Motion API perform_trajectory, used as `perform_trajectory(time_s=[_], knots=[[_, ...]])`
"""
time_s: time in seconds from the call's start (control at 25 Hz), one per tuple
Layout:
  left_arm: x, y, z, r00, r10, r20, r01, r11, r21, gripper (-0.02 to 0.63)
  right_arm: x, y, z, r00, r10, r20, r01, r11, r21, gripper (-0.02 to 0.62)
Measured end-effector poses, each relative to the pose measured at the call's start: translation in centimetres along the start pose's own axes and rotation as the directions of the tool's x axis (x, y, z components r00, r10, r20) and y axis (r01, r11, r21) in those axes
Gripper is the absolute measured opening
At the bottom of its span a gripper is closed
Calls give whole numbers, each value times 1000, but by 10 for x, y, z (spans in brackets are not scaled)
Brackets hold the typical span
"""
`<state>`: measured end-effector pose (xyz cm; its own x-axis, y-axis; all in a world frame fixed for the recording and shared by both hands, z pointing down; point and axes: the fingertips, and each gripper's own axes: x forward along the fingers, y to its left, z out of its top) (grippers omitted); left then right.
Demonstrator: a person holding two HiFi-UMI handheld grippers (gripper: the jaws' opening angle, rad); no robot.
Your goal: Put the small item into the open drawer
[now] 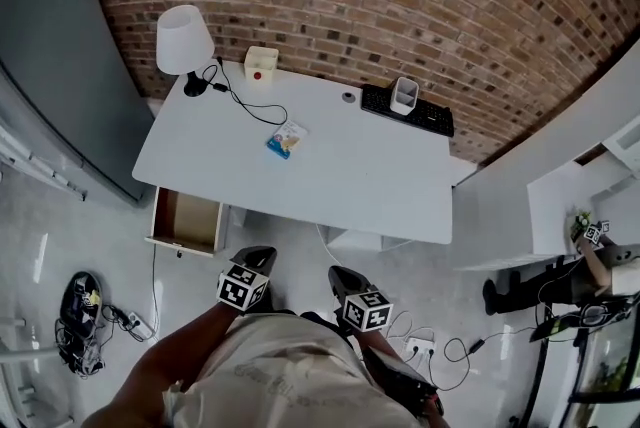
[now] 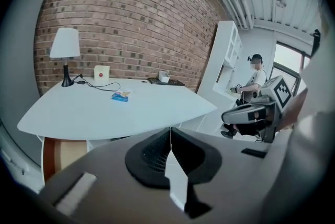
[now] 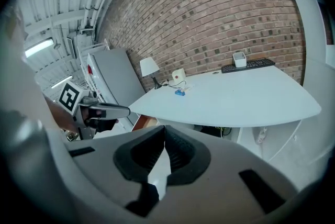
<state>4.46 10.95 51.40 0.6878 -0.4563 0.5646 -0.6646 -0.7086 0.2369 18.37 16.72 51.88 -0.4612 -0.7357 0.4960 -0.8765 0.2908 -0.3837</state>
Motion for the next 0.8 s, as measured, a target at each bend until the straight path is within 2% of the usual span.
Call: perform_trajectory(time_s=[0.2,0.4,0.6,0.8], knots=[[-6,44,18,1000,7,18,-7,1000,-6,8,29,6,18,999,-37,16,37,999,9,6],[-16,83,14,999,42,24,-41,998,-52,8,53,19,37,998,-49,31,49,999,-5,6],[-23,105,10,996,73,50,-66,991,-114,8,60,19,35,998,-67,-5,67,998,-16,6],[-30,116,-2,994,99,41,-91,983,-158,8,70,19,35,997,-61,-43,60,998,-11,6]])
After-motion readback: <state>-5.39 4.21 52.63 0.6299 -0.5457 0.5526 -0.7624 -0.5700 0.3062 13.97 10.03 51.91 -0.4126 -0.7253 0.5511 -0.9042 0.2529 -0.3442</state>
